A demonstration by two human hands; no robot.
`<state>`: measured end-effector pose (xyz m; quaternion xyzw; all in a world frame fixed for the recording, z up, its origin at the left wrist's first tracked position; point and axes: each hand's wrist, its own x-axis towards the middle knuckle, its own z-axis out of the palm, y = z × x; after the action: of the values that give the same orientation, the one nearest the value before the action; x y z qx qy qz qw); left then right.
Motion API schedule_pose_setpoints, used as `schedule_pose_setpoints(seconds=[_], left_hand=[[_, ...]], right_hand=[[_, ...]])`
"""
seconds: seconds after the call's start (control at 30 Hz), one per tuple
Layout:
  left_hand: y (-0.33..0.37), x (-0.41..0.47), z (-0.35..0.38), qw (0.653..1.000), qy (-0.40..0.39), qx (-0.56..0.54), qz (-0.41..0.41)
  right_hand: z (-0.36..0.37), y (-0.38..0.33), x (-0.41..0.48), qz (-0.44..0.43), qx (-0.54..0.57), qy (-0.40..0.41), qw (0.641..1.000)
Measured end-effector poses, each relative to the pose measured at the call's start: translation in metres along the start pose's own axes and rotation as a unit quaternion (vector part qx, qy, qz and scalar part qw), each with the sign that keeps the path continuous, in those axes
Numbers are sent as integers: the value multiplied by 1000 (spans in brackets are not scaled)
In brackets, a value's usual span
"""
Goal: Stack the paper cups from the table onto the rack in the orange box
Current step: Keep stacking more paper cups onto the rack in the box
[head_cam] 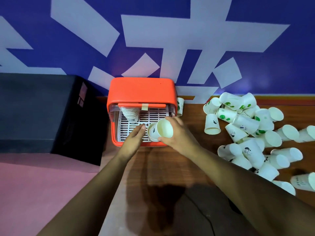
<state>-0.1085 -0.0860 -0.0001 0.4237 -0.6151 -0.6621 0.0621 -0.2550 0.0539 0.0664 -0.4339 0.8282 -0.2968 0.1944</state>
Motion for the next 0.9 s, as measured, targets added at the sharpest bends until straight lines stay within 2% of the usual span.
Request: schedule_pose_setpoints(seconds=[0.1, 0.2, 0.3, 0.47, 0.57, 0.67, 0.73, 0.83, 0.9], left_hand=[[2, 0, 1, 999, -22, -33, 5], [3, -1, 6, 998, -30, -60, 16], [-3, 2, 6, 999, -21, 4, 43], [-7, 3, 10, 997, 7, 54, 61], [-1, -2, 16, 990, 74, 103, 60], [13, -24, 23, 971, 147, 145, 117], [23, -39, 33, 968, 123, 148, 163], [39, -49, 64, 968, 6, 151, 200], [47, -46, 97, 969, -65, 145, 191]], right_hand=[[19, 4, 9, -22, -14, -2, 1000], [33, 6, 18, -11, -15, -47, 999], [42, 10, 24, 29, -5, -86, 996], [44, 13, 24, 67, 38, -77, 994], [32, 15, 16, 75, 38, -76, 994], [5, 27, 1, 77, 44, -67, 994], [-20, 44, -10, 81, 41, -62, 994], [-57, 88, -17, 121, 8, -1, 993], [-77, 118, -15, 159, -4, 45, 986]])
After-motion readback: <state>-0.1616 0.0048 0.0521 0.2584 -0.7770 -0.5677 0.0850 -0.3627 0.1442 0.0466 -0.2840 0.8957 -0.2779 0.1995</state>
